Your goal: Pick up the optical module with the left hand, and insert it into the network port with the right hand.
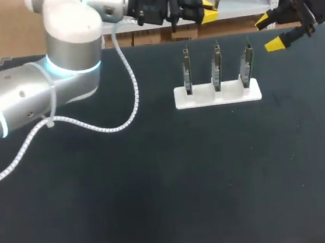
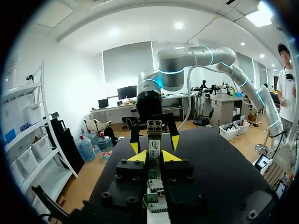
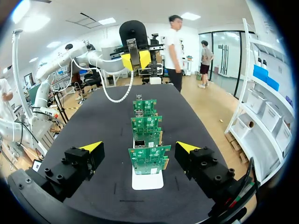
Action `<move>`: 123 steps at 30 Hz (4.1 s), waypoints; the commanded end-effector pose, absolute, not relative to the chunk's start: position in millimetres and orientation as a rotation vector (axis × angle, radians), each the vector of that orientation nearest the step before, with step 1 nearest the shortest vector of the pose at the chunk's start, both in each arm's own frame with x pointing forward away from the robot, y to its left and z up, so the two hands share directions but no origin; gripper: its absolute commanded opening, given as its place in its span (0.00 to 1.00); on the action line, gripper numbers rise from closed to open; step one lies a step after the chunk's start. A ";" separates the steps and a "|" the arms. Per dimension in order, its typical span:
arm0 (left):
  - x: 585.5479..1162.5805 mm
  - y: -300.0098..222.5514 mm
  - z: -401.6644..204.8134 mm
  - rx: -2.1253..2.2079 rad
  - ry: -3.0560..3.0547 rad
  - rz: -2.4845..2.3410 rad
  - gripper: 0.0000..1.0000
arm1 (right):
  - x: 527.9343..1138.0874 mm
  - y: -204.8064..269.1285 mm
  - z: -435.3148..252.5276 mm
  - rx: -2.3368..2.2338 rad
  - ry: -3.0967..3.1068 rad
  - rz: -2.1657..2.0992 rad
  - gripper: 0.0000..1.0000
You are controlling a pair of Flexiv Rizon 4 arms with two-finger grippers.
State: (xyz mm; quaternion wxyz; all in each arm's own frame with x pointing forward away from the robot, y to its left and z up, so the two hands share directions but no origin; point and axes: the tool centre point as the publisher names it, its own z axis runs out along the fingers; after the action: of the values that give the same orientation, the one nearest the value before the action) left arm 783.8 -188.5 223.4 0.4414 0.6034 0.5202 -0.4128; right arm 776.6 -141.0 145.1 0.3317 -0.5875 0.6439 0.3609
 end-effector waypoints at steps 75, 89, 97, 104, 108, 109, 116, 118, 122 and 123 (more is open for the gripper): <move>771.1 -269.1 162.6 1.299 1.375 -1.226 0.00 | 774.2 -140.9 145.6 -1.533 1.683 0.937 1.00; 770.4 -267.6 161.9 1.298 1.387 -1.219 0.00 | 774.2 -140.9 145.6 -1.533 1.683 0.937 1.00; 770.6 -266.0 161.1 1.299 1.395 -1.213 0.00 | 774.2 -140.9 145.6 -1.533 1.683 0.937 1.00; 770.7 -265.6 160.4 1.295 1.399 -1.211 0.00 | 774.2 -140.9 145.6 -1.533 1.683 0.937 1.00; 771.0 -265.4 160.7 1.295 1.392 -1.207 0.00 | 774.2 -140.9 145.6 -1.533 1.683 0.937 1.00; 771.0 -265.4 160.6 1.294 1.391 -1.208 0.00 | 774.2 -140.9 145.6 -1.533 1.683 0.937 1.00; 770.5 -265.1 158.1 1.293 1.403 -1.210 0.00 | 774.2 -140.9 145.6 -1.533 1.683 0.937 1.00; 770.5 -265.1 158.1 1.293 1.403 -1.210 0.00 | 774.2 -140.9 145.6 -1.533 1.683 0.937 1.00; 770.5 -265.1 158.1 1.293 1.403 -1.210 0.00 | 774.9 -141.3 146.3 -1.531 1.685 0.932 1.00; 770.5 -265.1 158.1 1.293 1.403 -1.210 0.00 | 775.8 -141.7 148.1 -1.525 1.687 0.925 1.00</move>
State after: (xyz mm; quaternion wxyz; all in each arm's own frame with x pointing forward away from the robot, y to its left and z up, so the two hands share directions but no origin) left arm 772.4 -266.0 157.8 0.4257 0.5184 0.5605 -0.4857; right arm 778.4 -141.6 145.6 0.3336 -0.5864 0.6449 0.3590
